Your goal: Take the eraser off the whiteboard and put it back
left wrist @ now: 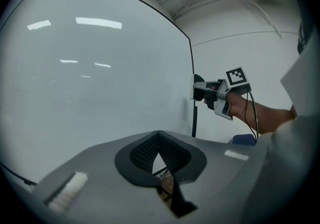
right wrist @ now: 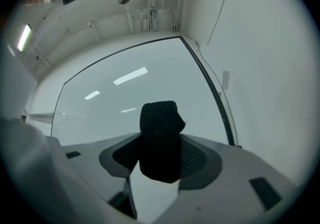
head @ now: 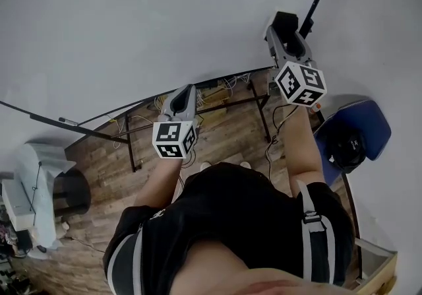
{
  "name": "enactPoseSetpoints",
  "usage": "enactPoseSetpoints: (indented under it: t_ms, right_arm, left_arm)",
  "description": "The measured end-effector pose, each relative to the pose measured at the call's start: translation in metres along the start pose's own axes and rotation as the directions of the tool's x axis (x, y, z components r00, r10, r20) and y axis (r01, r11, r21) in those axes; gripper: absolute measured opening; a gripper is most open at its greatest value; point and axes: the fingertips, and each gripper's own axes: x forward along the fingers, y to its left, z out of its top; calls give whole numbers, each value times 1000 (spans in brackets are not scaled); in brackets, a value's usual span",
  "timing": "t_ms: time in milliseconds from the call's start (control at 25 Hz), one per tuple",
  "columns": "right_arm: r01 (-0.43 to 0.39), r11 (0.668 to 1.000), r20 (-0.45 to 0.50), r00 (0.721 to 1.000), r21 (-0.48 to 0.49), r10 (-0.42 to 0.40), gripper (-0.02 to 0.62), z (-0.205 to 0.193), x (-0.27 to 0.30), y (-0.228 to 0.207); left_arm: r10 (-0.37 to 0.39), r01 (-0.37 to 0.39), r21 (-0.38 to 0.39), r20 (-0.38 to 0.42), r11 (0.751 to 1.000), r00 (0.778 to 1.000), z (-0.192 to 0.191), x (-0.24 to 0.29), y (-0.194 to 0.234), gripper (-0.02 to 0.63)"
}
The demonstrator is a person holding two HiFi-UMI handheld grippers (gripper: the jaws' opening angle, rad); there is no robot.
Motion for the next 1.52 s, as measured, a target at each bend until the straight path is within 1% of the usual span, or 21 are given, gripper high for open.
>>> enactPoseSetpoints:
  t_ms: [160, 320, 440, 600, 800, 1000, 1080, 1160, 1320, 1440, 1520]
  right_arm:
    - [4, 1000, 37, 999, -9, -4, 225, 22, 20, -9]
    - [-1, 1000, 47, 999, -4, 2, 225, 30, 38, -12]
    - [-2, 1000, 26, 1000, -19, 2, 225, 26, 53, -12]
    - [-4, 1000, -36, 999, 10, 5, 226, 11, 71, -9]
    - [-21, 997, 2, 1000, 79, 21, 227, 7, 71, -13]
    - [-47, 994, -8, 999, 94, 48, 228, 8, 74, -12]
    - [-42, 994, 22, 999, 99, 40, 273, 14, 72, -11]
    - [-25, 995, 60, 998, 100, 19, 295, 22, 65, -14]
    - [25, 996, 125, 991, 85, -36, 304, 40, 46, -24]
    - [34, 996, 220, 974, 82, -51, 302, 57, 20, -23]
    - [43, 998, 265, 963, 41, -53, 301, 61, -2, -17]
  left_arm:
    - [24, -24, -3, 6, 1000, 1000, 1, -8, 7, 11]
    - [55, -55, -12, 9, 998, 998, 1, -13, 19, 10]
    - [70, -70, -18, 8, 997, 998, -1, -14, 23, 11]
    - [78, -78, -18, 12, 997, 997, 0, -16, 25, 10]
    - [88, -88, -17, 6, 996, 996, -2, -15, 27, 11]
    - [83, -83, -19, -2, 996, 997, -4, -11, 25, 11]
    - [73, -74, -17, -5, 997, 997, -4, -9, 23, 11]
    - [63, -63, -14, -7, 998, 998, -4, -7, 19, 11]
    - [40, -40, -13, -21, 999, 999, -9, 0, 11, 10]
    - [16, -16, -13, -35, 1000, 999, -14, 6, 2, 11]
    - [-1, 1, -10, -38, 1000, 999, -15, 9, -3, 11]
